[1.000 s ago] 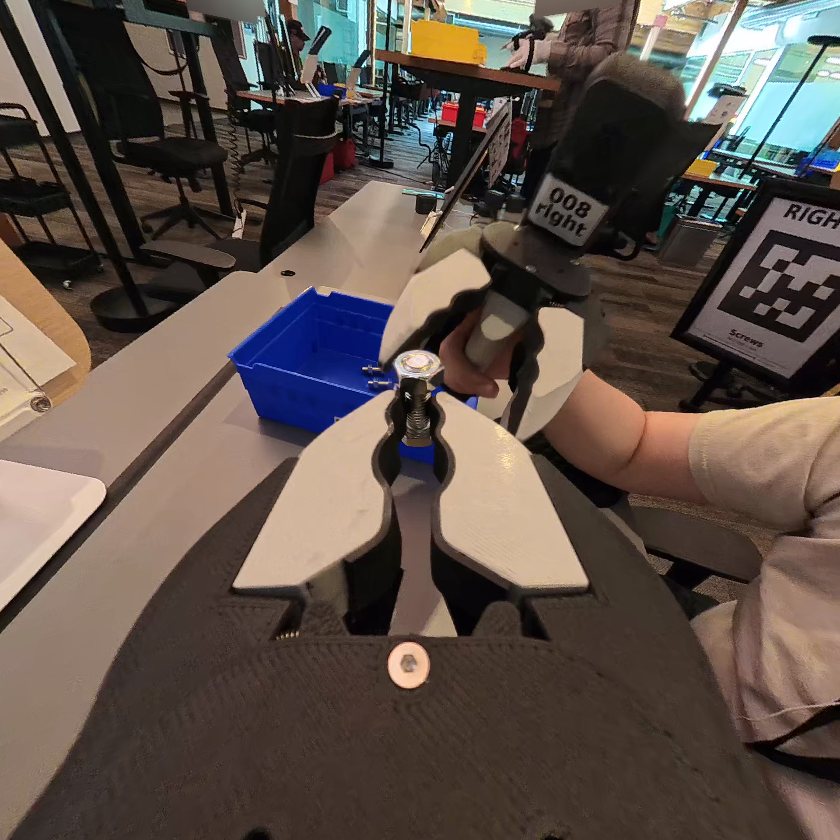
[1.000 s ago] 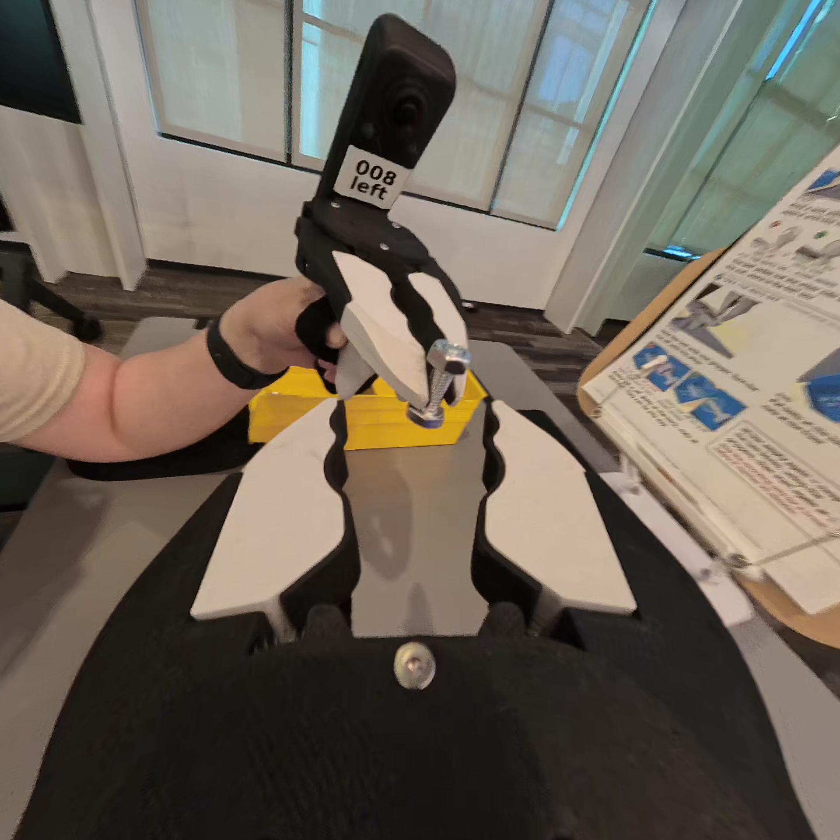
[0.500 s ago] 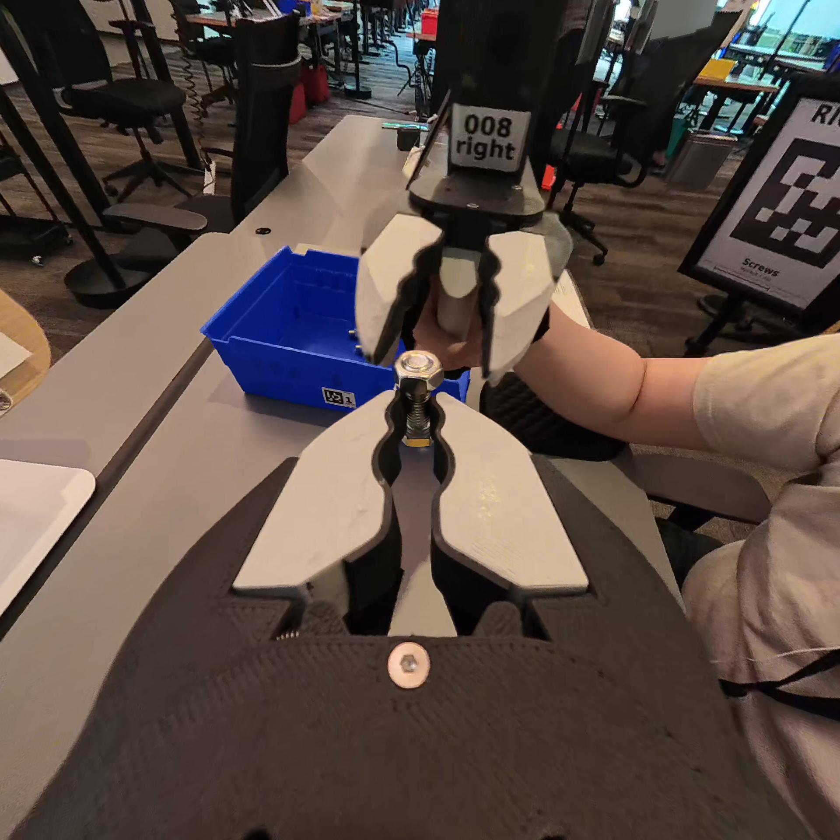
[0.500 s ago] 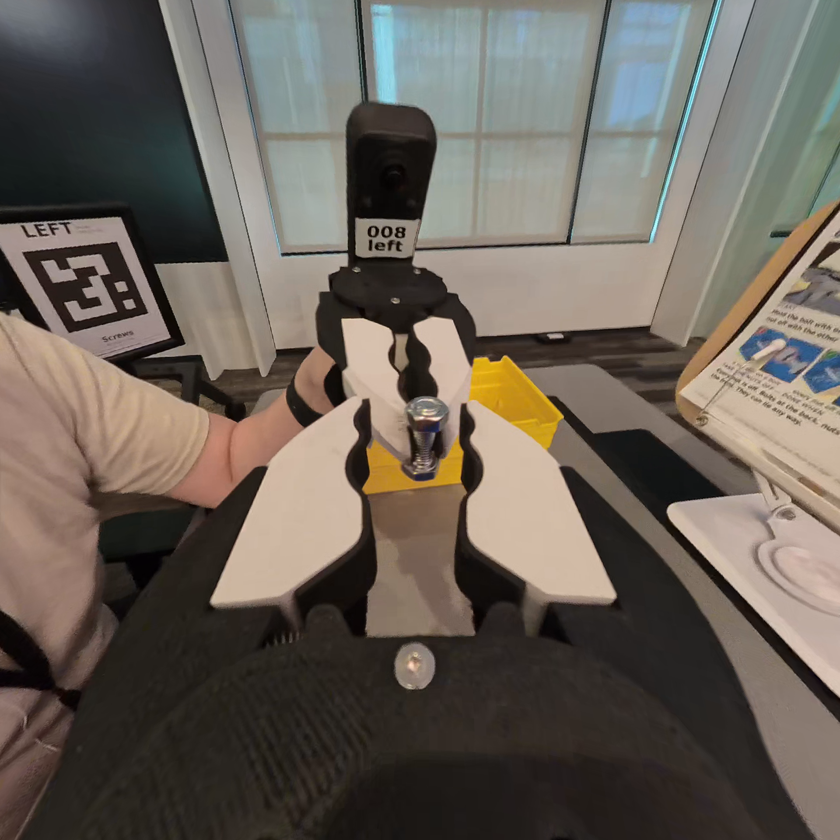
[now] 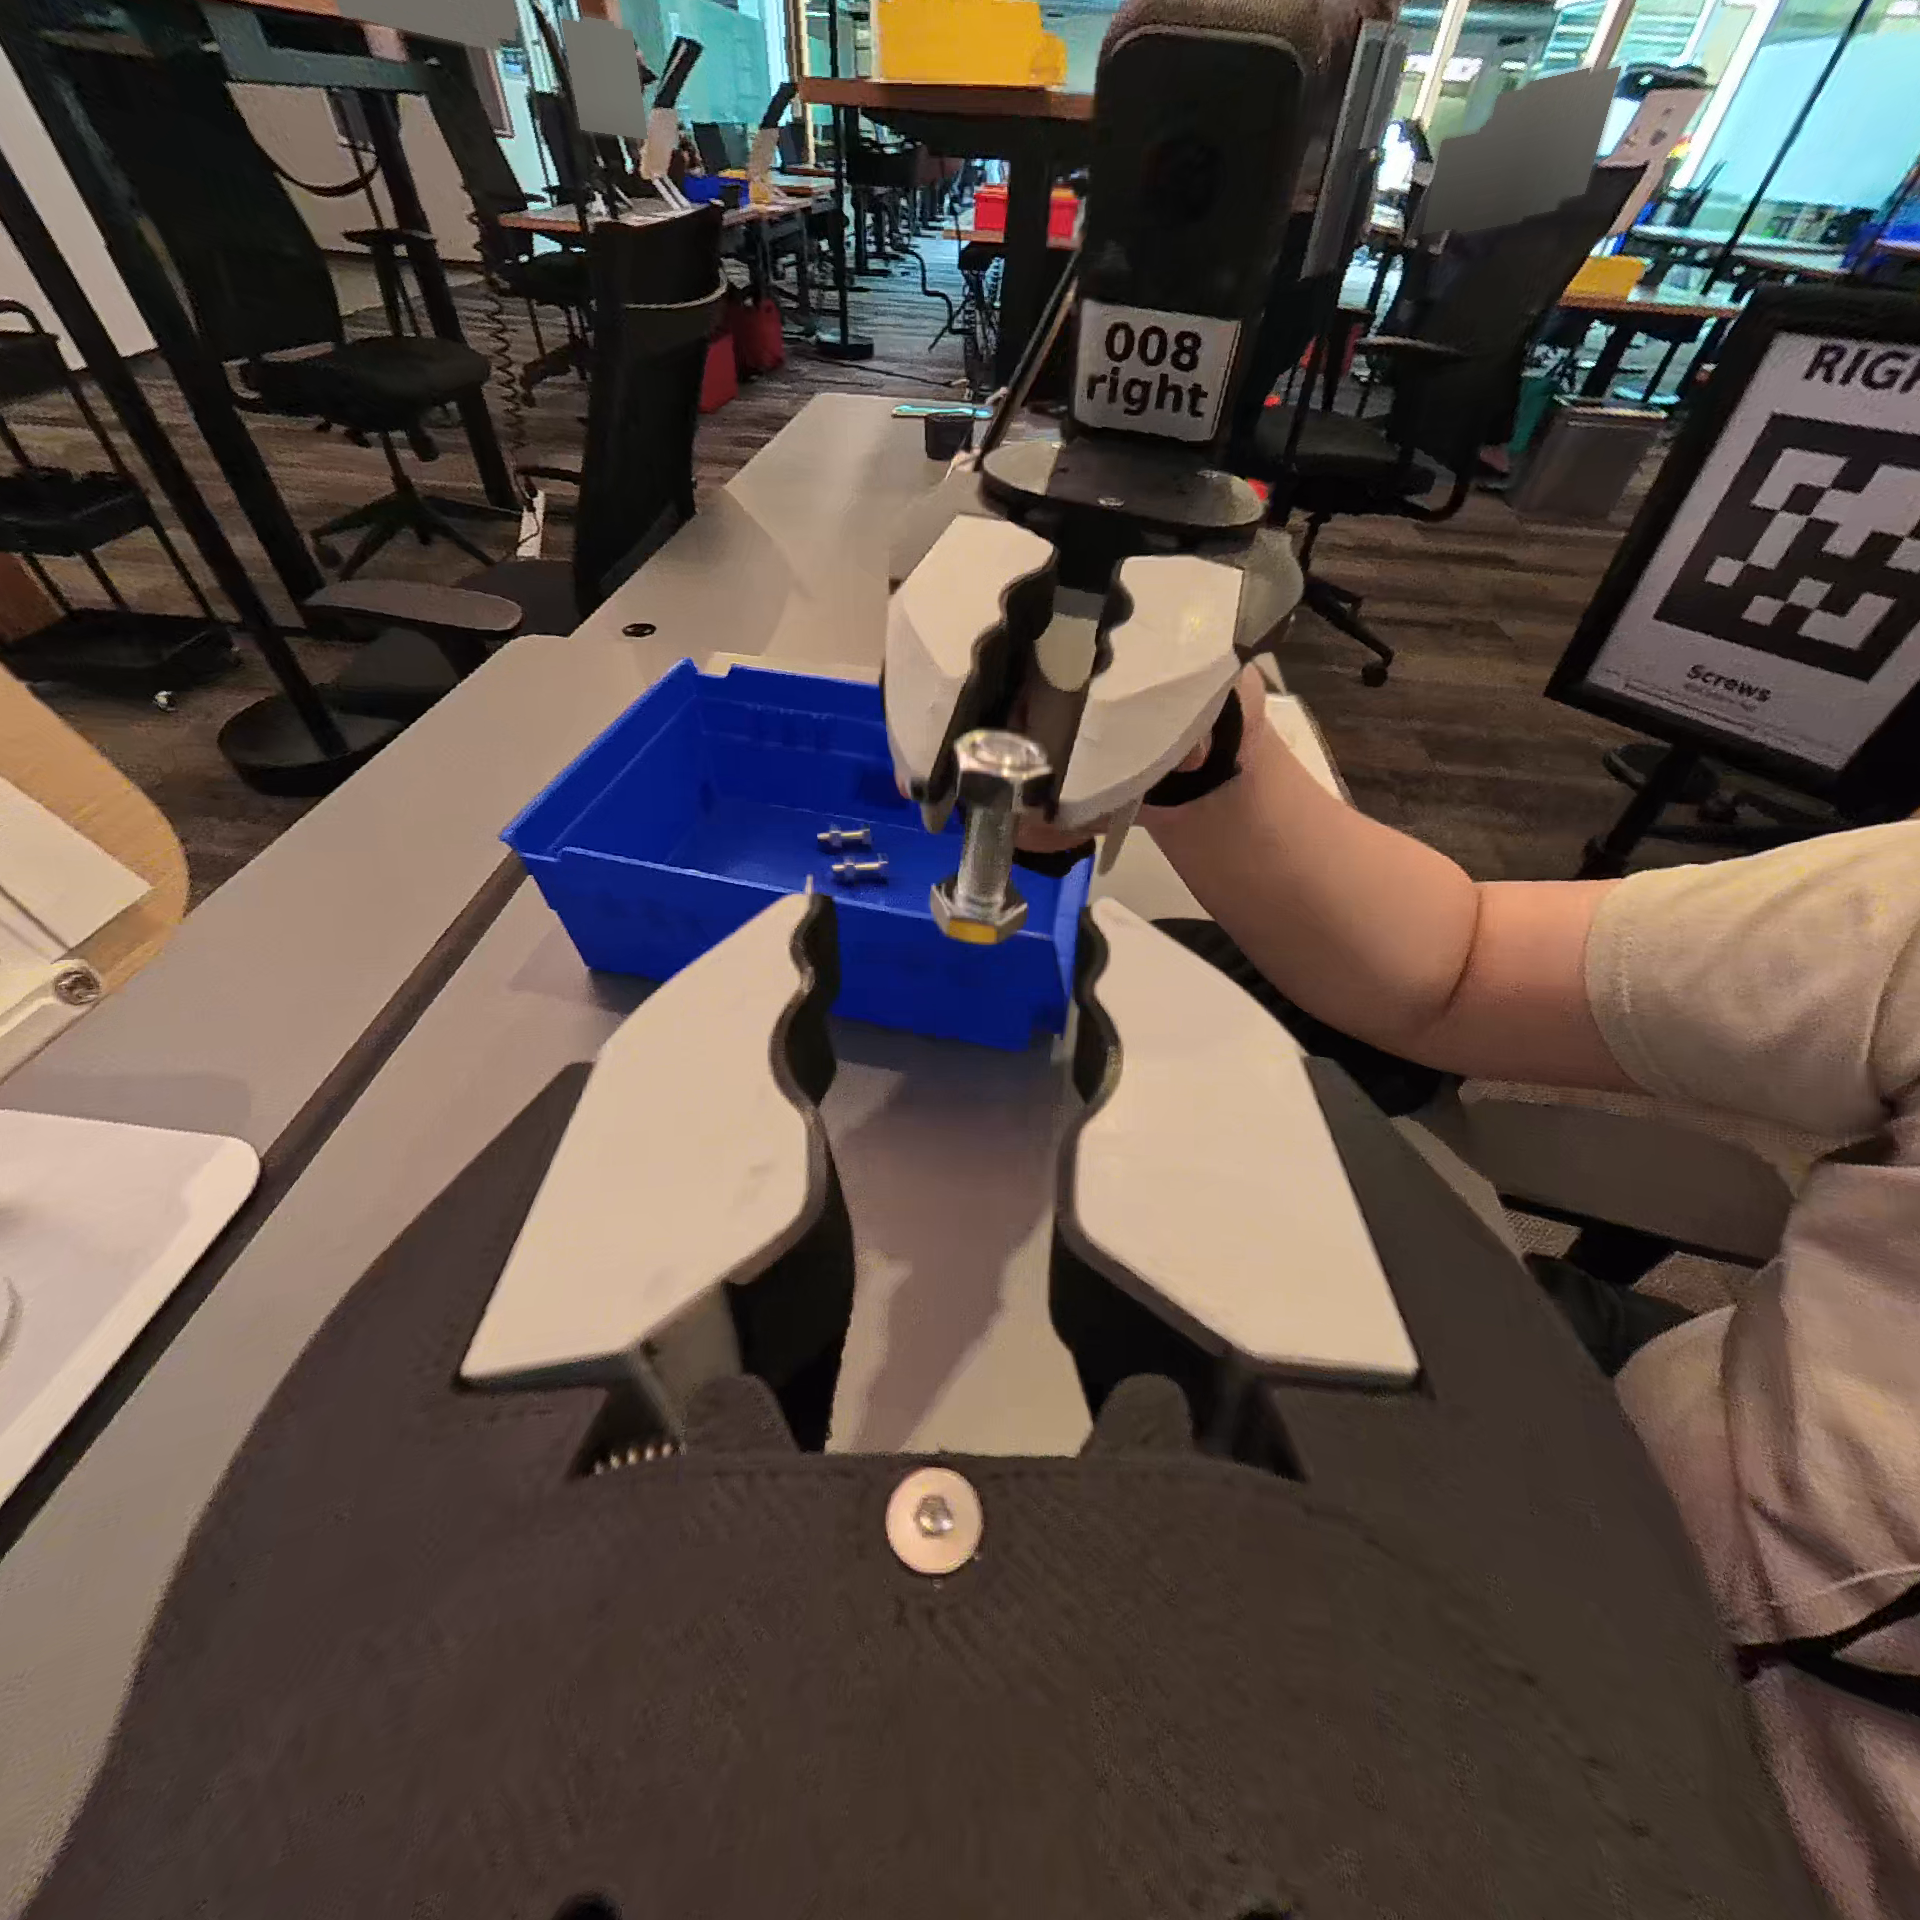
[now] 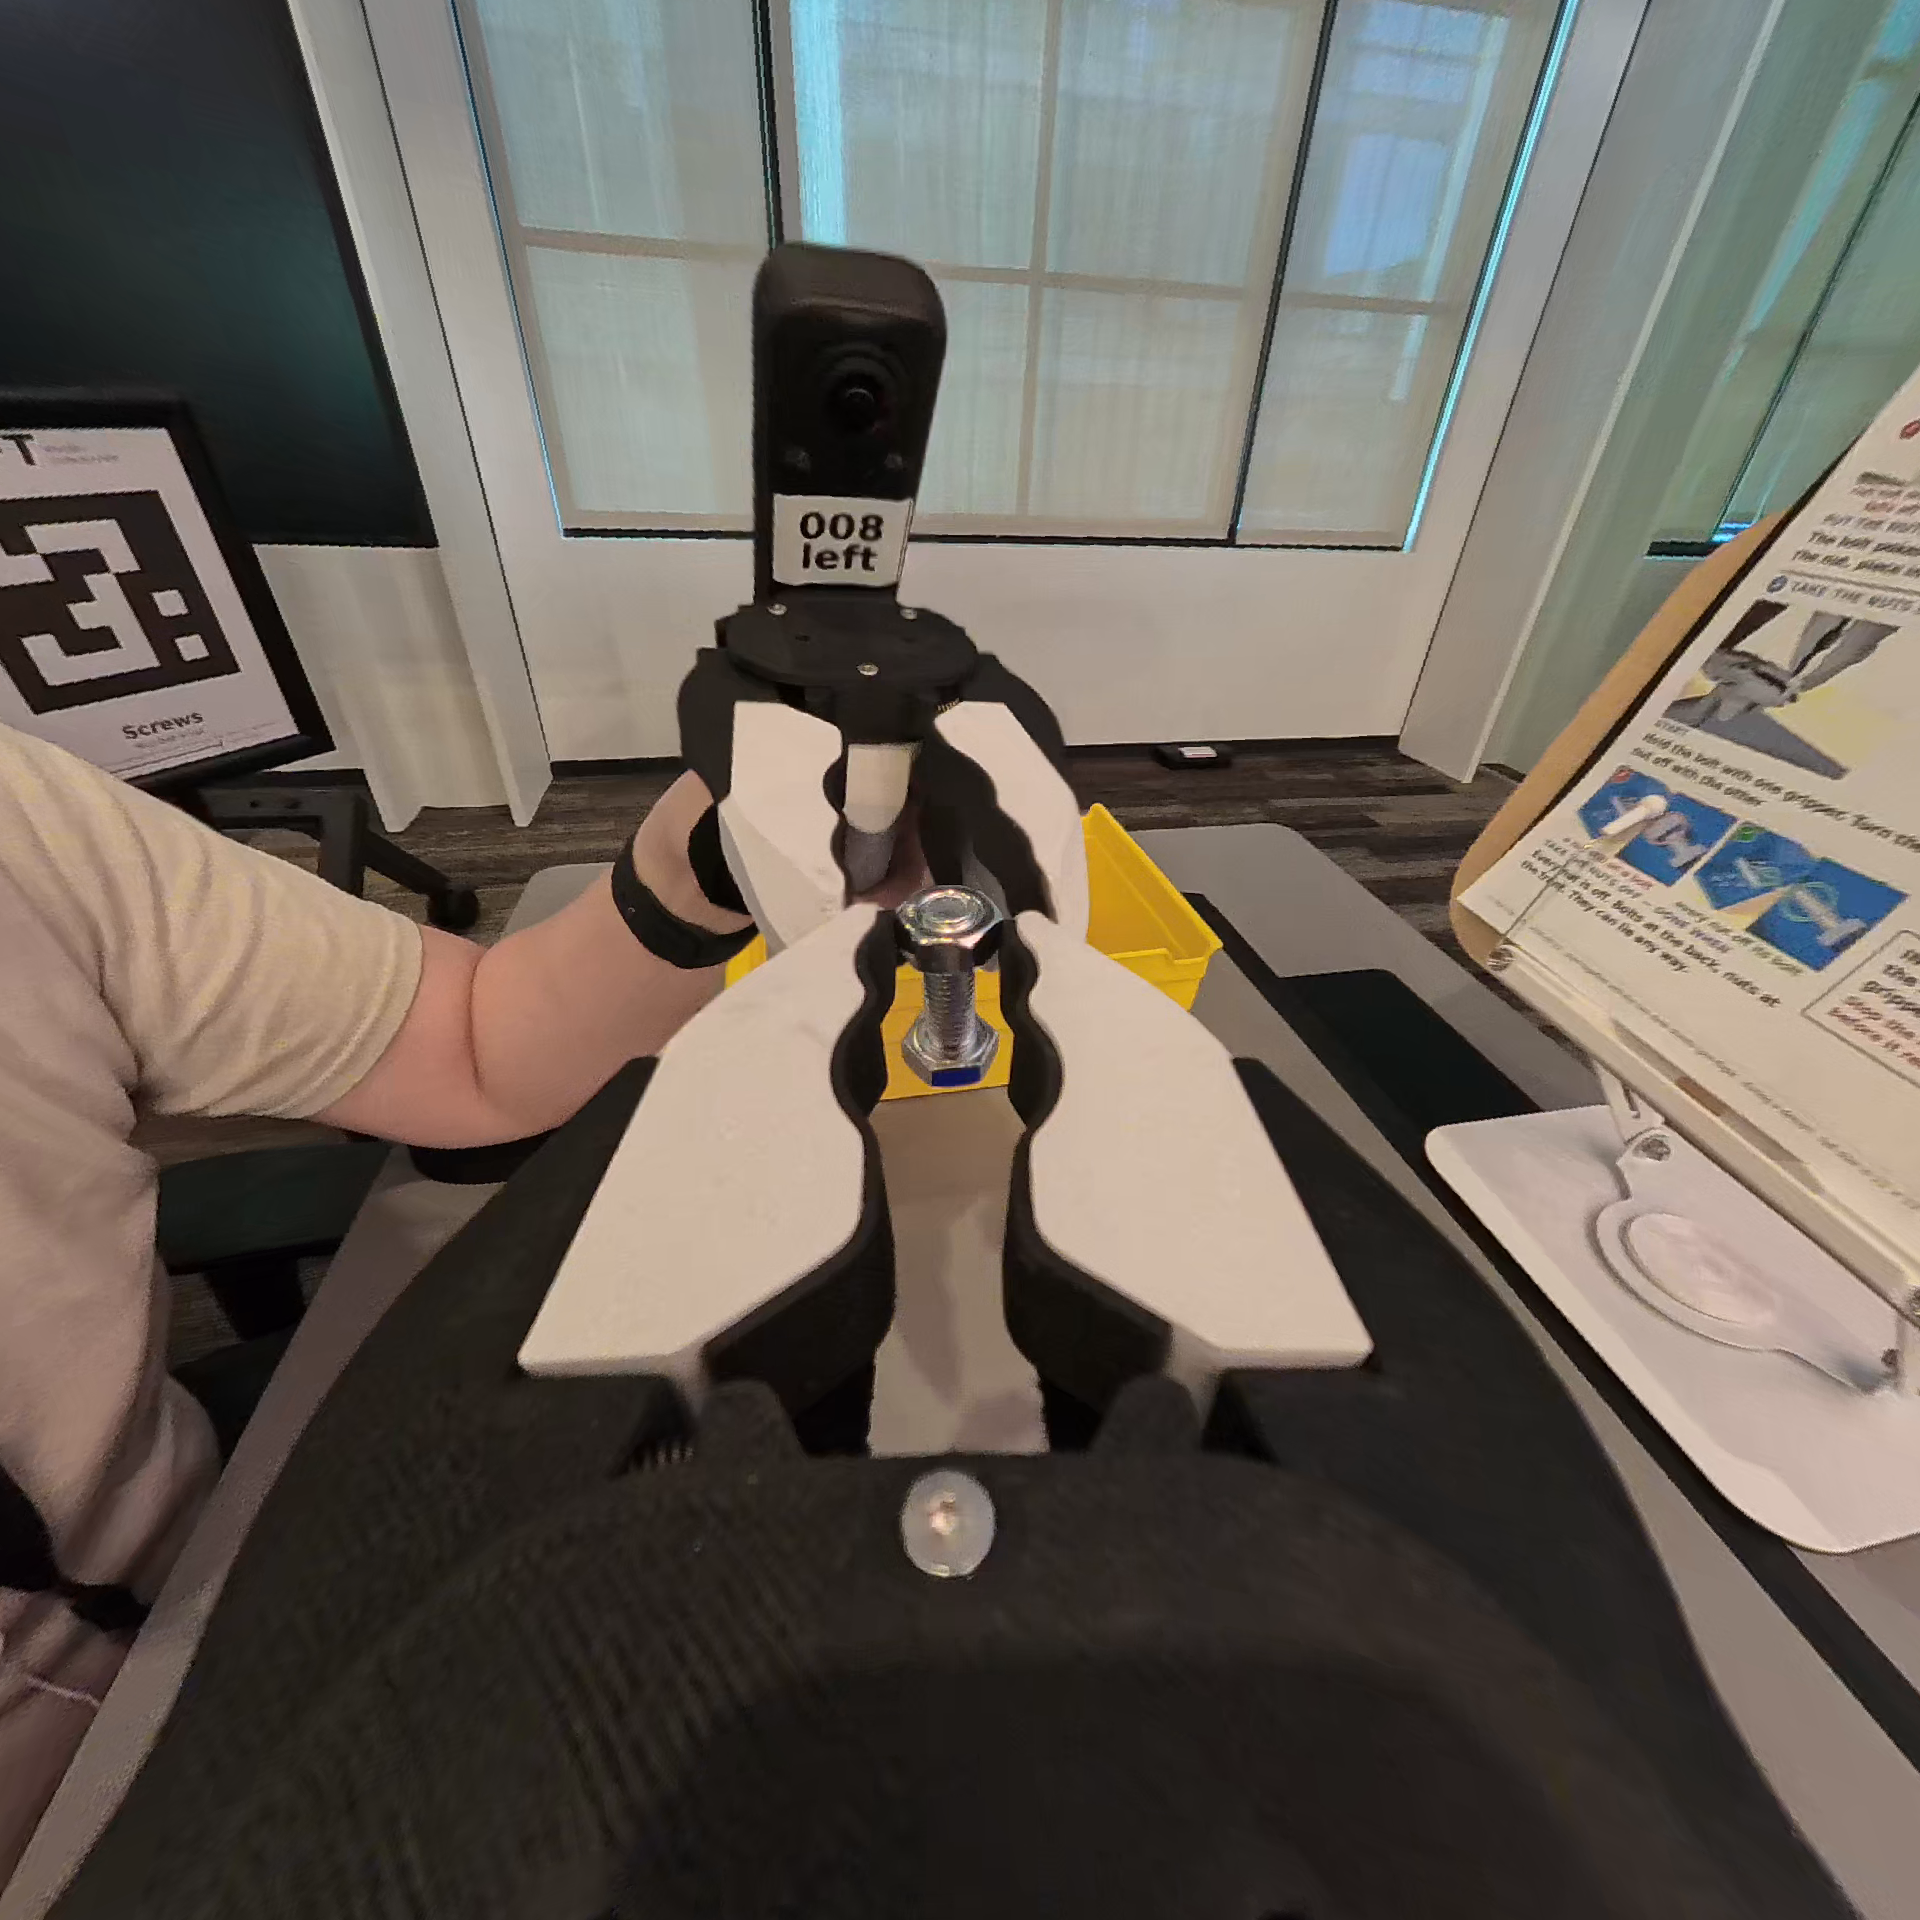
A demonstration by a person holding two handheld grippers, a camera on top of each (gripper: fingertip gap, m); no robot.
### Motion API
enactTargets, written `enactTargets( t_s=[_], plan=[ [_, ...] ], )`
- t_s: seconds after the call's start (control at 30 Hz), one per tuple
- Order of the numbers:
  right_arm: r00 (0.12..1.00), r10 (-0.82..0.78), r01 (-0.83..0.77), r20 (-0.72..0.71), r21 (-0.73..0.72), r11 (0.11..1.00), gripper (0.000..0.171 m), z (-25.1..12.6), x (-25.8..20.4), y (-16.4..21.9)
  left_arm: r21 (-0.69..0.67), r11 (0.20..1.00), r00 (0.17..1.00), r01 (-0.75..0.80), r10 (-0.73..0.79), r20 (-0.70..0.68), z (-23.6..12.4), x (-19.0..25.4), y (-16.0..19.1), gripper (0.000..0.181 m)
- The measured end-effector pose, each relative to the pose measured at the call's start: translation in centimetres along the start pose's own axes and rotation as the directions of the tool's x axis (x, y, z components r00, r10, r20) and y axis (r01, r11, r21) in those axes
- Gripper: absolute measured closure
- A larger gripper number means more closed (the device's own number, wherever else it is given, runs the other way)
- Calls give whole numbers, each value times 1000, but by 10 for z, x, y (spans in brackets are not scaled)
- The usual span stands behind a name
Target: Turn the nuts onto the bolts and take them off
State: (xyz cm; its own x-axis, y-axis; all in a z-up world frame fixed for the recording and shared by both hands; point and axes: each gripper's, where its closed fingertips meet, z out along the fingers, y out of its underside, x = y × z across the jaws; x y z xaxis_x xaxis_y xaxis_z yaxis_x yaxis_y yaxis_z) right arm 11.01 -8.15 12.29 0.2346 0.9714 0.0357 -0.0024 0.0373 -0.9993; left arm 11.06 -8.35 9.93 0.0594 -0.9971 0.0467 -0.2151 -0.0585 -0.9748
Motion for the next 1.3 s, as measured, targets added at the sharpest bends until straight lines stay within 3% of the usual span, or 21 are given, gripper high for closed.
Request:
enactTargets(
  t_s=[0.27,0.53,0.7,0.93,1.3],
  plan=[
    [1000,-16,15,12,9,1000,152,-7,-3,-6,70,998,995,7,1,-103,27,12,3,141],
    [958,-48,50,284,-1,999,152,-11,-49,-4,83,993,921,-86,111,-373,25,55,12,154],
    [949,-103,112,298,-13,994,152,-11,-58,-2,65,994,898,-86,105,-427,25,67,15,158],
    [953,-108,112,283,0,994,151,-13,-54,-4,110,993,909,-51,92,-406,23,61,7,162],
    [983,-119,111,141,67,992,138,-11,-35,-15,126,987,979,-95,116,-170,20,27,-3,162]
  ],
)
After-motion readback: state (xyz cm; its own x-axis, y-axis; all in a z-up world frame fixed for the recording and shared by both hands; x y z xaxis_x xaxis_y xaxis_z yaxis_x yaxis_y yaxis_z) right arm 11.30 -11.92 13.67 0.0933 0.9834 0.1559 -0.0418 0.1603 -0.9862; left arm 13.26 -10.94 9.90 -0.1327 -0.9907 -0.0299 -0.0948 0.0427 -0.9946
